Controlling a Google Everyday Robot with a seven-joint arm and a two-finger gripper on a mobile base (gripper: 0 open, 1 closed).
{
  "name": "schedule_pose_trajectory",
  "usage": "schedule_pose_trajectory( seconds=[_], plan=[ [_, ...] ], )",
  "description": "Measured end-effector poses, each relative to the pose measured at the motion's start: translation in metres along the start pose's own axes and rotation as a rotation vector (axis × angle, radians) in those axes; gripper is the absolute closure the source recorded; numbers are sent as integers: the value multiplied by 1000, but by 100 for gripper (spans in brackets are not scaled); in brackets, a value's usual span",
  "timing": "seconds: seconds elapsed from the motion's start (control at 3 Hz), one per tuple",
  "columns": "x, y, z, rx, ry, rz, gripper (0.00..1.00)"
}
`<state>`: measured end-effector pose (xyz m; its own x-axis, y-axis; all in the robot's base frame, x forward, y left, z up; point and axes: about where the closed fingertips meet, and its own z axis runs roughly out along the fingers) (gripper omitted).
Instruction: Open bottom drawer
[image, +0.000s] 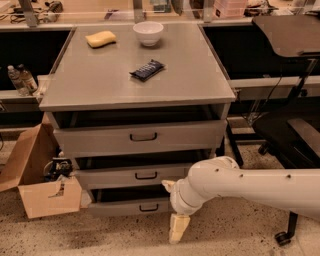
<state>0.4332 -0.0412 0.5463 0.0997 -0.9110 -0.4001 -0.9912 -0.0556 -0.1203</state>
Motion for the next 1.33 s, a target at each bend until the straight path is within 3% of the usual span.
schedule_pose_trajectory(
  seconds=[0.33, 0.67, 1.0, 1.33],
  plan=[
    [10, -22, 60, -20, -97, -1, 0],
    [15, -36, 116, -80, -159, -1, 0],
    [27, -43, 172, -165, -235, 46, 0],
    [31, -49, 185, -166, -252, 69, 0]
  ],
)
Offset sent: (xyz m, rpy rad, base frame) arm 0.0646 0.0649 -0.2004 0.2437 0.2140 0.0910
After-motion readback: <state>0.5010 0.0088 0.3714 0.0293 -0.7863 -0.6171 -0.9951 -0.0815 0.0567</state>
